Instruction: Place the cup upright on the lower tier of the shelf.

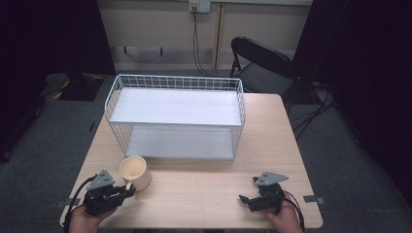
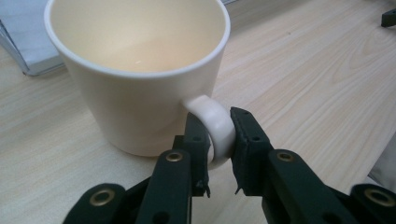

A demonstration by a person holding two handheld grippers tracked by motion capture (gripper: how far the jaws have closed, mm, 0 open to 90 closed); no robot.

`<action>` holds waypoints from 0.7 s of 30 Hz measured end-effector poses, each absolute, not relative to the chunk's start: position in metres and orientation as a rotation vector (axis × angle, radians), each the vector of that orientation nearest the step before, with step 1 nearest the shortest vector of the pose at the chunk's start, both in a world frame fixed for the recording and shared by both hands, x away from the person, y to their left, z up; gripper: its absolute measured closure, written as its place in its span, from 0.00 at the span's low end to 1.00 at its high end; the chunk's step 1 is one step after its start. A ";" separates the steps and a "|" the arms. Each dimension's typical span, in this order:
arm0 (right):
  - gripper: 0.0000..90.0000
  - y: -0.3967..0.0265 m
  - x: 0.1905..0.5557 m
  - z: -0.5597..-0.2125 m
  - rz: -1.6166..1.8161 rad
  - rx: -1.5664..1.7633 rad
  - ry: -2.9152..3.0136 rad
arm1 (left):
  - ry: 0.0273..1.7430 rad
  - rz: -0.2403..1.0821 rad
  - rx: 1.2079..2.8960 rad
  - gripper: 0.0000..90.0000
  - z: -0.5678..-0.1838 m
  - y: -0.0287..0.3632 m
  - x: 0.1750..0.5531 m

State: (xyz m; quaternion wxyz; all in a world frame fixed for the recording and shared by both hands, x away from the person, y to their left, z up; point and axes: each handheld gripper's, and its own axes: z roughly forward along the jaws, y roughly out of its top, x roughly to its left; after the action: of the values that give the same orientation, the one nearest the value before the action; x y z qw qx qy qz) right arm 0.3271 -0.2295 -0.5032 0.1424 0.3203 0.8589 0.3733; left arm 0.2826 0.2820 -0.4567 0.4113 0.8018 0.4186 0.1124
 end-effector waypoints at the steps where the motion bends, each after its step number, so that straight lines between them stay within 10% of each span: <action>1: 0.13 -0.229 0.327 -0.503 1.077 0.925 2.478 | 1.062 0.276 2.012 0.88 -0.457 0.283 0.283; 21: 0.13 -0.229 0.327 -0.503 1.077 0.924 2.478 | 1.013 0.379 1.969 0.90 -0.446 0.282 0.275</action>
State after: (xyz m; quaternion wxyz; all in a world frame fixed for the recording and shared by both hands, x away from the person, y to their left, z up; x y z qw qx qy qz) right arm 0.3271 -0.2294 -0.5032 0.1423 0.3203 0.8589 0.3734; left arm 0.2751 0.2825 -0.4463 0.4326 0.7903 0.4064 0.1523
